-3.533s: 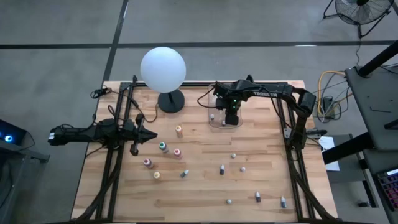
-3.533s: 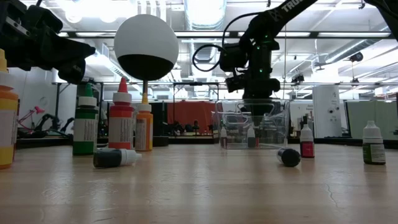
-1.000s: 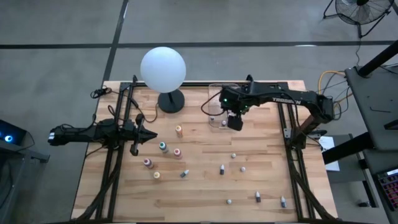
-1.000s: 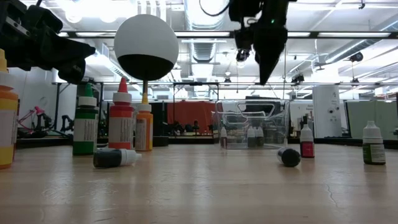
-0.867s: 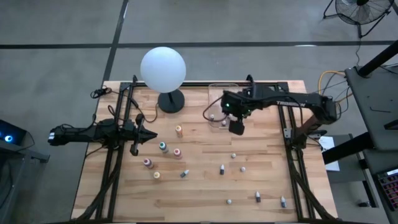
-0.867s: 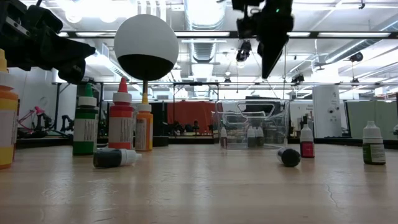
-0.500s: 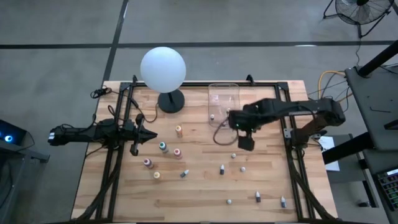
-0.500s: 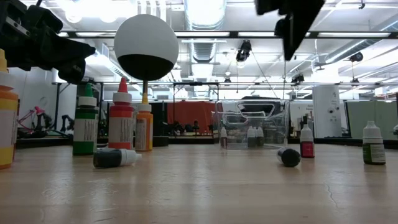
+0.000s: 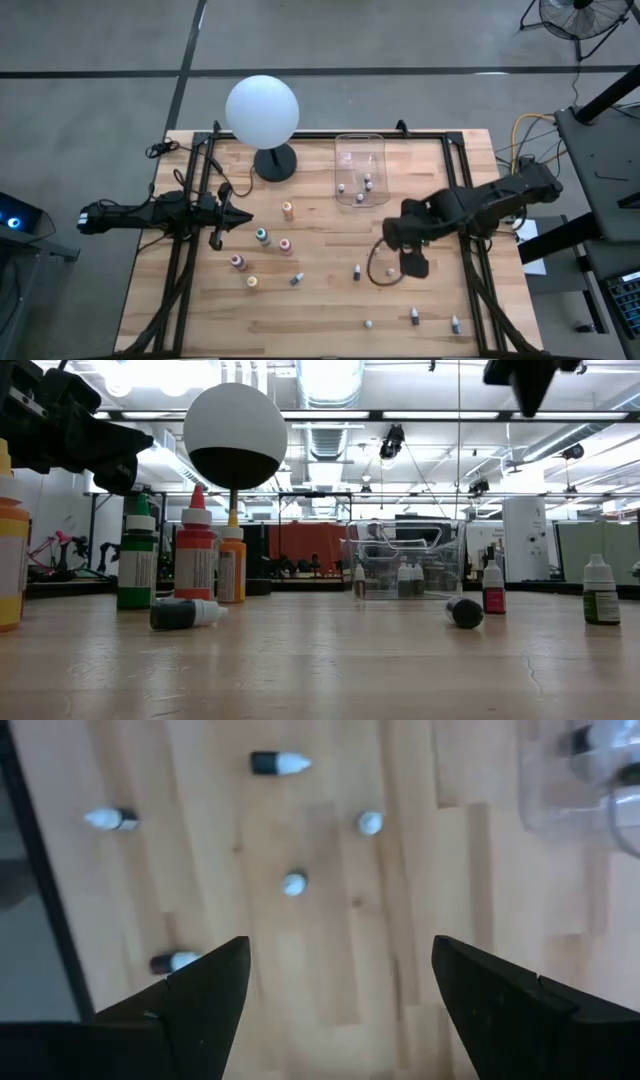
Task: Pick & Place food coloring
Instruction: Put the small dark blue food coloring bottle into the transparent bin
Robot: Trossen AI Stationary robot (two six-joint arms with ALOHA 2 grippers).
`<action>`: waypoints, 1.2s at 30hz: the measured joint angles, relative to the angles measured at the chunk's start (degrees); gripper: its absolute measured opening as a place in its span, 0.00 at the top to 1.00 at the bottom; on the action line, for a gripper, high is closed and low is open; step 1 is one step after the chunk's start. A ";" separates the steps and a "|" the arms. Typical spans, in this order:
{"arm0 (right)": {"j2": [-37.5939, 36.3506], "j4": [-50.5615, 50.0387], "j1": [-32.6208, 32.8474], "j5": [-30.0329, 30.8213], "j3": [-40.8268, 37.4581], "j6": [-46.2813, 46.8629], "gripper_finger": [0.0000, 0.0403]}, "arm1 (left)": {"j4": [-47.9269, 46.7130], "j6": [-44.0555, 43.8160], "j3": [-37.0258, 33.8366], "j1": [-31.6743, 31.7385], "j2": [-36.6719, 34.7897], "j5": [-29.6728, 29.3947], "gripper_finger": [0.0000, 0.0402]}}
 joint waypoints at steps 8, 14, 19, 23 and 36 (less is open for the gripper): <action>-0.07 -0.52 7.71 0.01 0.00 10.41 0.26 | 0.00 0.00 -0.02 0.02 -0.02 0.00 1.00; -0.07 -0.52 12.94 0.35 0.00 18.41 0.26 | 0.00 -0.01 -0.02 0.00 0.00 0.00 1.00; -0.06 -0.51 17.22 0.84 -0.20 28.30 0.27 | 0.00 0.00 -0.02 0.02 0.00 0.00 1.00; -0.04 -0.82 20.32 0.80 -0.99 38.21 0.27 | 0.00 -0.01 -0.02 0.01 0.00 0.00 1.00; 0.03 -0.55 23.87 -10.32 -7.29 63.51 0.27 | 0.00 0.00 -0.02 0.00 0.00 0.00 1.00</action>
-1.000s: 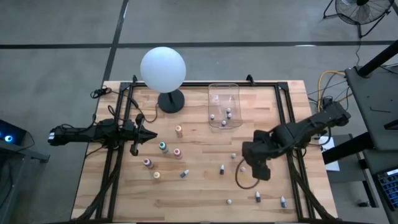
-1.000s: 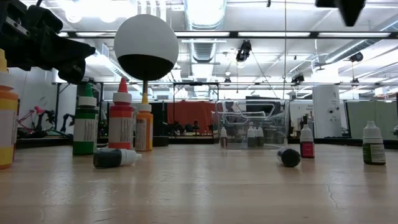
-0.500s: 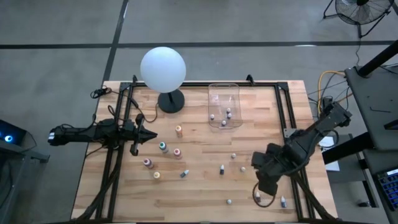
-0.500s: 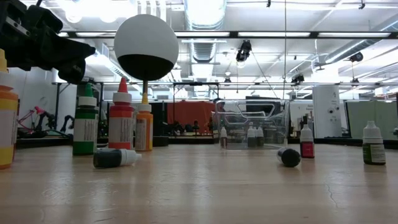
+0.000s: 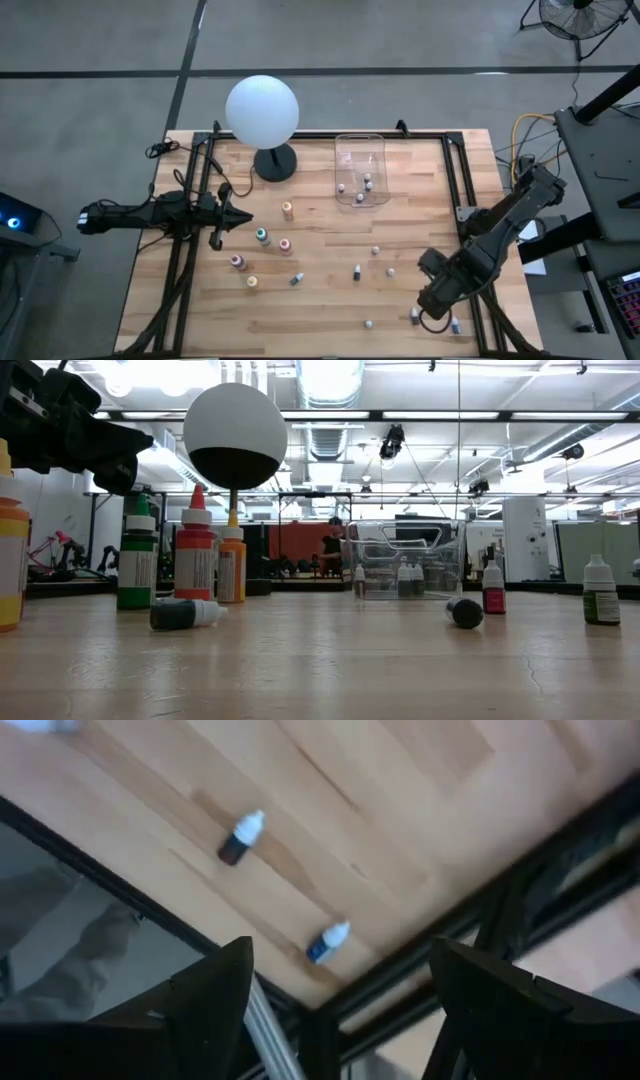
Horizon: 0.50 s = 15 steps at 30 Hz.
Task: Pick & Place food coloring
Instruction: Put the small dark blue food coloring bottle into the transparent bin
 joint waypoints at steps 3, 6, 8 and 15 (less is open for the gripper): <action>0.02 2.05 -0.02 -3.06 -2.12 2.98 0.26 | 0.00 0.00 0.00 0.00 -0.02 0.00 1.00; 0.02 4.83 -0.15 -5.63 -3.89 5.86 0.27 | 0.00 -0.02 0.00 0.00 0.00 0.00 1.00; 0.04 7.43 -0.46 -7.47 -5.31 7.82 0.28 | 0.00 -0.02 0.02 0.00 -0.02 0.00 1.00; 0.04 17.24 -0.96 -10.39 -11.24 14.67 0.29 | 0.00 0.00 0.01 0.02 0.00 0.00 1.00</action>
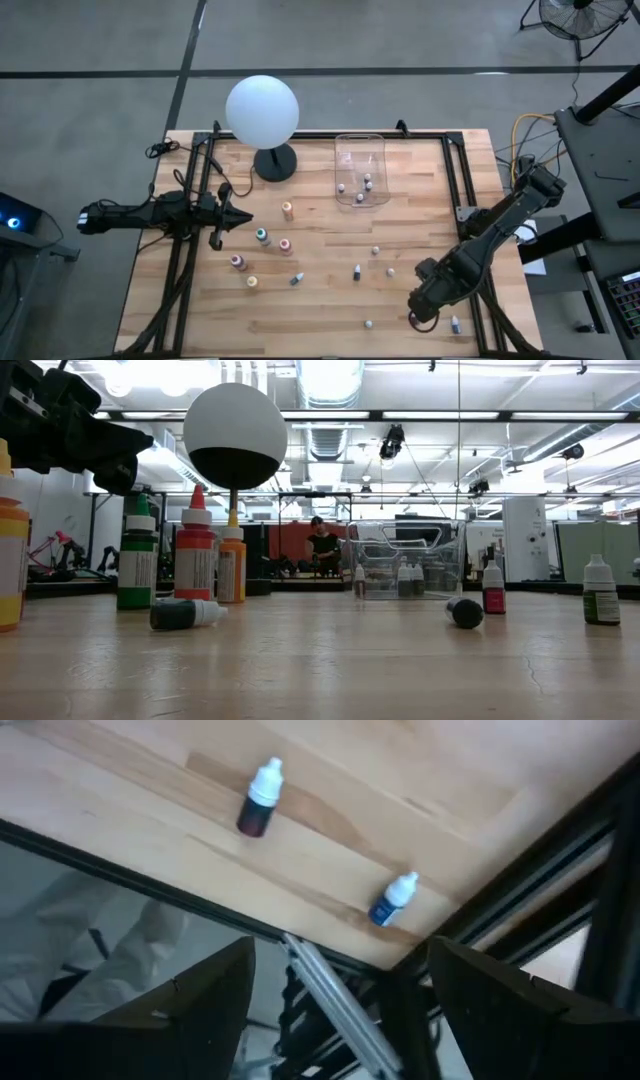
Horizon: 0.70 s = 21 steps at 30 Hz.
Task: Pick & Place food coloring
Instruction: Put the small dark blue food coloring bottle into the transparent bin
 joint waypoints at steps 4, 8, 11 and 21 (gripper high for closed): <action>0.00 3.43 0.07 -4.20 -3.96 4.82 0.29 | 0.00 0.00 -0.01 -0.02 0.00 0.00 1.00; 0.31 5.87 0.07 -5.79 -6.85 8.19 0.31 | 0.00 0.00 -0.01 -0.01 -0.02 0.00 1.00; 1.04 6.89 0.07 -6.70 -8.46 9.84 0.32 | 0.00 -0.01 -0.01 -0.02 -0.02 0.00 1.00; 9.56 8.66 0.41 -7.32 -6.99 8.51 0.35 | 0.00 0.00 -0.01 0.00 0.00 0.00 1.00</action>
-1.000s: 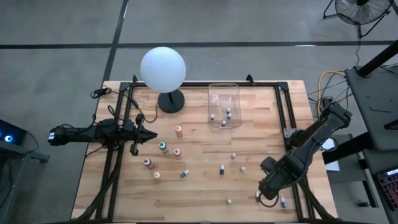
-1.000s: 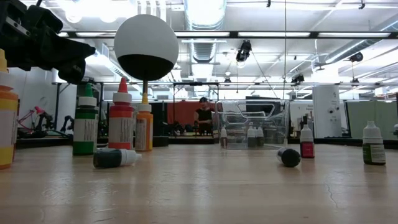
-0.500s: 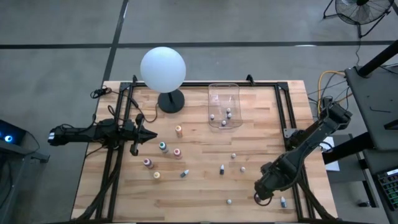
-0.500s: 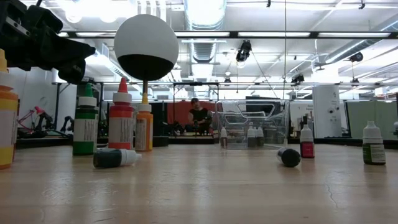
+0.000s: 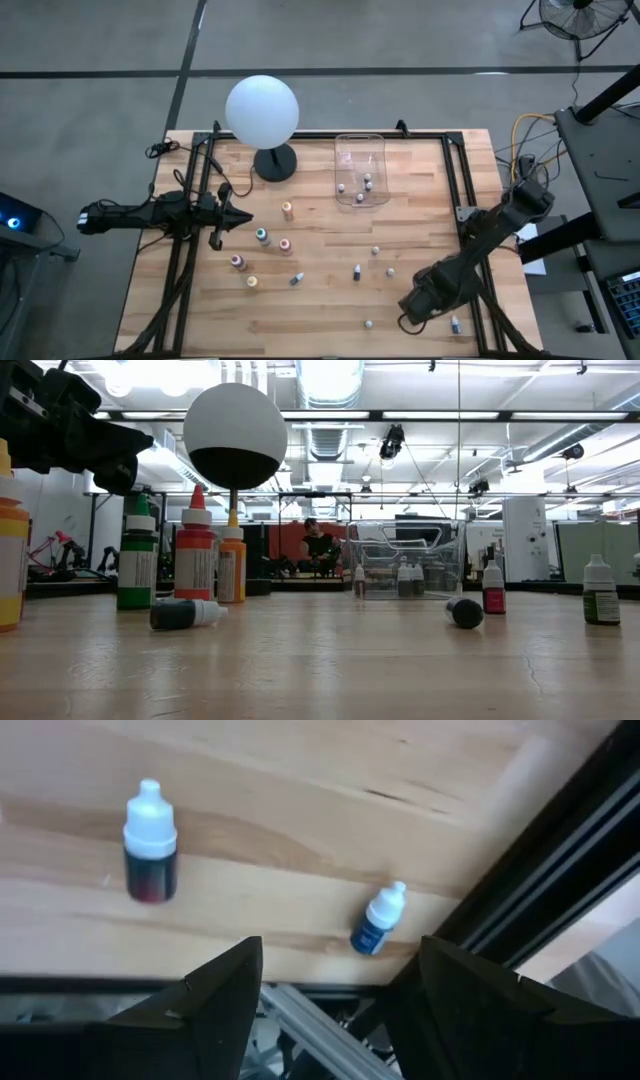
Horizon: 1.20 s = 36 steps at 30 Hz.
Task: Pick & Place food coloring
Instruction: Put the small dark blue food coloring bottle into the transparent bin
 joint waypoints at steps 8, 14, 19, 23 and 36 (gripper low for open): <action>4.67 -0.02 1.31 6.24 1.63 5.29 0.36 | 0.00 -0.01 0.01 -0.01 0.00 0.00 1.00; 6.63 0.31 2.76 6.31 1.78 9.04 0.38 | 0.00 -0.01 0.01 0.00 0.00 0.00 1.00; 7.01 1.29 4.49 5.62 1.78 11.56 0.41 | 0.00 0.00 0.00 0.00 0.00 0.00 1.00; 7.01 1.25 6.08 4.42 1.71 13.72 0.43 | 0.00 -0.01 0.00 -0.02 0.00 0.00 1.00; 7.03 2.38 8.95 -0.06 0.01 15.30 0.43 | 0.00 -0.02 0.00 -0.01 0.00 0.00 1.00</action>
